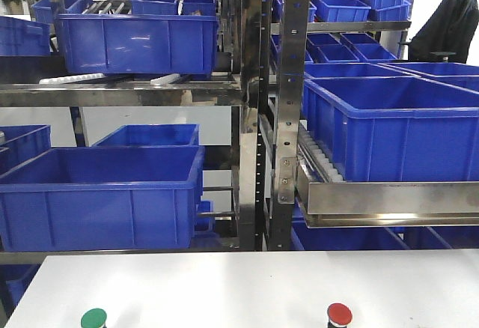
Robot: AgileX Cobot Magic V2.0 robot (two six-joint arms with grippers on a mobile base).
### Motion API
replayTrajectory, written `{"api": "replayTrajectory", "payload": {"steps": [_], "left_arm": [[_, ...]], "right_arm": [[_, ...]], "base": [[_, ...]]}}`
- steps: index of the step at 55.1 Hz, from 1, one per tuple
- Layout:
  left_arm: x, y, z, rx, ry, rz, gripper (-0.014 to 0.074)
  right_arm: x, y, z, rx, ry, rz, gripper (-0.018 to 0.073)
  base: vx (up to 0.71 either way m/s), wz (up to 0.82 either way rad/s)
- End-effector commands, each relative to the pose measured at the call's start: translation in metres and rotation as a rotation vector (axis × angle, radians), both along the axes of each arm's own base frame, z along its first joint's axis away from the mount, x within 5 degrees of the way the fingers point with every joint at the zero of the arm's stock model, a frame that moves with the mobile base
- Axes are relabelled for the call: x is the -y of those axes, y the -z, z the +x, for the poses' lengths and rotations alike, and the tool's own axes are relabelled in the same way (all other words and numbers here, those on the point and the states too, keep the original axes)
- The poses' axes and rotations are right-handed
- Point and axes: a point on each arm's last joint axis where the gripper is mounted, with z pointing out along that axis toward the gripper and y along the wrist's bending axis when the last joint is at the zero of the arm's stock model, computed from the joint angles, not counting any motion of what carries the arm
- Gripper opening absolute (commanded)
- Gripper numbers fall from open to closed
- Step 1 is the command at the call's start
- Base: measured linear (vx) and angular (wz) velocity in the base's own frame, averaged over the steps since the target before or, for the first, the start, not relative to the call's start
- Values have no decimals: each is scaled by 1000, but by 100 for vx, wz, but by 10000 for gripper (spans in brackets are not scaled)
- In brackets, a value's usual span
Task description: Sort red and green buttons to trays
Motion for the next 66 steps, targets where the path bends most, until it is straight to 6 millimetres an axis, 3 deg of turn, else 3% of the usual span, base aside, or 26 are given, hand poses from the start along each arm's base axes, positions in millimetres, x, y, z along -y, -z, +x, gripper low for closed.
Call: {"api": "replayTrajectory", "payload": {"steps": [1, 45, 66], "left_arm": [[-1, -14, -3, 111, -13, -10, -6], [-2, -19, -4, 158, -21, -12, -6], [-4, -29, -7, 279, -40, -17, -6]], "right_arm": [[0, -2, 0, 61, 0, -20, -12], [0, -3, 0, 65, -1, -22, -12], [-3, -27, -3, 335, -23, -43, -12]], "base": [[0, 0], [0, 0], [0, 0]]}}
